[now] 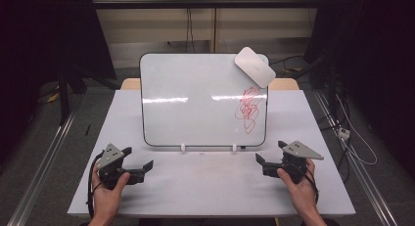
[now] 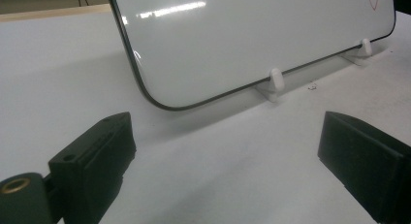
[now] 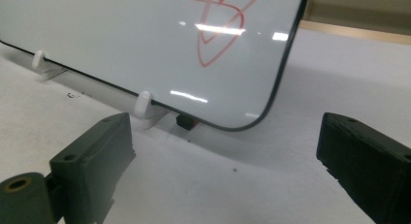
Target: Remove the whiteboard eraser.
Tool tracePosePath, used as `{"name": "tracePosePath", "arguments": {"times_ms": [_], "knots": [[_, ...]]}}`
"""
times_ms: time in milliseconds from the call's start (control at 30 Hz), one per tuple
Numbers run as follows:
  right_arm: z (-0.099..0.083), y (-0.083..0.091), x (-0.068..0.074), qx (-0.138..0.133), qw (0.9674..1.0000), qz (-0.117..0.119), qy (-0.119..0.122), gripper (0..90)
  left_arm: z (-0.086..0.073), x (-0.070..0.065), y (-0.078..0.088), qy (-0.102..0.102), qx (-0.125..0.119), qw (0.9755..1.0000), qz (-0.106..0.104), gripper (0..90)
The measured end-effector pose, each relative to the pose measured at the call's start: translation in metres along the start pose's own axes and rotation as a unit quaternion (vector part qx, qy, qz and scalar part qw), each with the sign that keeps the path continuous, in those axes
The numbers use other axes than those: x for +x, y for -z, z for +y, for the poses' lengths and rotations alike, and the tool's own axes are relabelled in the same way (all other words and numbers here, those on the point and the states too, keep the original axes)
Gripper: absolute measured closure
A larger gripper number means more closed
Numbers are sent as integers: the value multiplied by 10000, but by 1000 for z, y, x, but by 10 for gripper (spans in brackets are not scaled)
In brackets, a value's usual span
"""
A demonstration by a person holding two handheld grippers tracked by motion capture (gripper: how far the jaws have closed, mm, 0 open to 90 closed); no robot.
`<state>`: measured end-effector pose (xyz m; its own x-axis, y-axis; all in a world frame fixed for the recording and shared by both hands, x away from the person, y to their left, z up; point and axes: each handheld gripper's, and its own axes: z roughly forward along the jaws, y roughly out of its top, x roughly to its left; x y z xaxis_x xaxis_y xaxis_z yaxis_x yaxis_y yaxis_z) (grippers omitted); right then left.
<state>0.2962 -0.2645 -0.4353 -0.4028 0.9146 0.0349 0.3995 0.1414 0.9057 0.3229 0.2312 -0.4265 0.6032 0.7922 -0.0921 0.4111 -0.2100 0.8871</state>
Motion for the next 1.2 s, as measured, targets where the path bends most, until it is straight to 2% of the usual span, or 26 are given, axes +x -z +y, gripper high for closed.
{"name": "tracePosePath", "arguments": {"times_ms": [167, 300, 567, 867, 1200], "knots": [[6, -2, 2, -7, 9999, 31, 120, 67, 1, 0, 0, -18, -3, 10000, 10, 61], [22, -6, 2, -135, 9993, 2, 339, 71, 1, 0, -1, -26, 19, 10000, 8, 61], [46, -8, -2, -429, 9978, 125, 481, 64, 0, 0, -2, -1, 17, 10000, -12, 61], [65, -10, -5, -542, 9963, 105, 655, 52, 0, 1, 0, 3, 16, 10000, -10, 61], [97, -18, -12, -666, 9931, -4, 962, 97, 0, 0, -1, 6, 24, 10000, -20, 61]]}}
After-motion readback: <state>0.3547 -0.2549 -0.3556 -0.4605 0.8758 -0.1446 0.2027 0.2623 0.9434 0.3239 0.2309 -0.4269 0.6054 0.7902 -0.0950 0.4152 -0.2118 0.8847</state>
